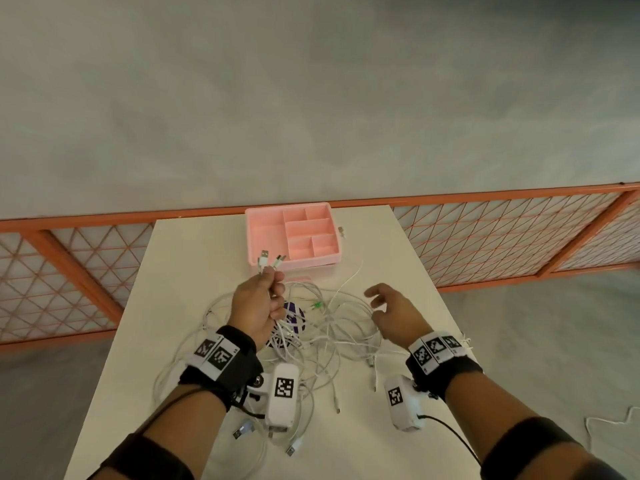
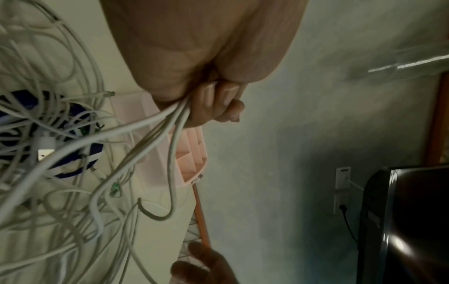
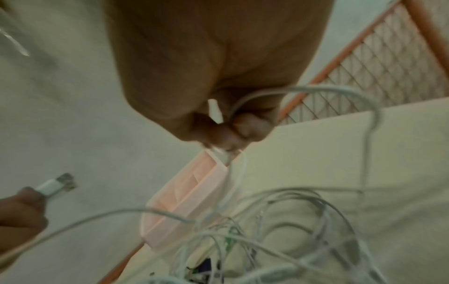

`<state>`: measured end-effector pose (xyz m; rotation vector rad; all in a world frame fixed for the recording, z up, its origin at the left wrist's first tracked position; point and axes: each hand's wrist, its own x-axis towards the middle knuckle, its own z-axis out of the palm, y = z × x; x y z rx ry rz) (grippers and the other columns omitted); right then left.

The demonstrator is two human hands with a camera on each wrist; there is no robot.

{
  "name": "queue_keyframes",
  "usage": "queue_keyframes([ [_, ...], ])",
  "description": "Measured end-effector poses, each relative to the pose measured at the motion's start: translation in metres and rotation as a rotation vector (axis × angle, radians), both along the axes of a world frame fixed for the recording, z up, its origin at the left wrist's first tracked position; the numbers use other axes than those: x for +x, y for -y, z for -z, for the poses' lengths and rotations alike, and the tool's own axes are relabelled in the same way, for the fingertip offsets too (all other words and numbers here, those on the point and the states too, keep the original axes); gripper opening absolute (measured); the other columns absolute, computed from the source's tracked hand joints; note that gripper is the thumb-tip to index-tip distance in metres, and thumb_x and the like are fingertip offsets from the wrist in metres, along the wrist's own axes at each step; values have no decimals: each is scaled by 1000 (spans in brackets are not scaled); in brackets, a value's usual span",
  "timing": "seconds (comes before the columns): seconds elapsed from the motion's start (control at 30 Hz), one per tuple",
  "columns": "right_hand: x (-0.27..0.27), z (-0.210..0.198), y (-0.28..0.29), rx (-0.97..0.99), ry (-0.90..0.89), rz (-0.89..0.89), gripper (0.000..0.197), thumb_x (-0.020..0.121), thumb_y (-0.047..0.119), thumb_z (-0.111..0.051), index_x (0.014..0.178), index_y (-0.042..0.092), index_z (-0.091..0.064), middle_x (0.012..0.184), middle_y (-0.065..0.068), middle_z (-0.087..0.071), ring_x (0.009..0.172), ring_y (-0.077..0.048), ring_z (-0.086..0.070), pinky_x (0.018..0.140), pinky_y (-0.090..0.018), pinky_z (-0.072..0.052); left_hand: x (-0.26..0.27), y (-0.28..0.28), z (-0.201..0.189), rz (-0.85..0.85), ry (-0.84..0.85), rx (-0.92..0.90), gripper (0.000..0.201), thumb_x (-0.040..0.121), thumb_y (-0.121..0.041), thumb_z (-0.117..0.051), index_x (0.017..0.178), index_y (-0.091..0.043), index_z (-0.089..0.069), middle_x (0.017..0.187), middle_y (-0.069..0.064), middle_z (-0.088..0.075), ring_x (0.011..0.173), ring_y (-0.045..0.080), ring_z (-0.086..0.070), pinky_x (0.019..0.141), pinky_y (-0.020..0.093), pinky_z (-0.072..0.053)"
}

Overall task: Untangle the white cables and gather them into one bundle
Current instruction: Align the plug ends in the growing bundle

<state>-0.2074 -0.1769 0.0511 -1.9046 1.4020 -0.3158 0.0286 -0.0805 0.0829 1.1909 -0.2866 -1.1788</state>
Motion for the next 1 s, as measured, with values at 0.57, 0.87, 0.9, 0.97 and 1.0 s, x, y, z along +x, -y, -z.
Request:
queue_keyframes([
  [0.57,56,-69,-26,-30,229,-283,10,91,17,-66,88,9,-70,52,13,-55,47,-2,-45,53,-17,-36,-31,7,-1,139,-160,152,32,107,-22,-42,87,-3,-58,69,14,-69,51,21,-63,47,27,-47],
  [0.87,45,-46,-46,169,279,-387,12,89,8,-65,80,13,-61,46,15,-49,45,0,-42,54,-15,-38,5,26,7,-132,-469,116,33,108,-26,-34,86,-13,-55,56,-3,-54,44,12,-50,56,27,-38],
  [0.9,43,-45,-48,212,256,-429,14,88,5,-65,79,14,-61,46,16,-50,45,1,-43,53,-12,-38,8,27,4,-147,-466,100,35,108,-26,-33,84,-13,-55,53,-5,-50,42,11,-46,55,27,-36],
  [0.97,40,-40,-49,284,182,-507,21,87,2,-66,75,18,-61,46,17,-52,46,2,-46,53,-10,-39,13,28,-1,-164,-443,79,36,108,-26,-33,84,-12,-56,50,-6,-45,40,10,-40,55,27,-33],
  [1.0,38,-36,-48,305,143,-538,23,86,1,-66,73,20,-62,47,18,-53,47,3,-48,55,-10,-40,15,28,-3,-170,-422,77,36,108,-26,-33,84,-13,-56,49,-6,-44,40,10,-38,55,27,-32],
])
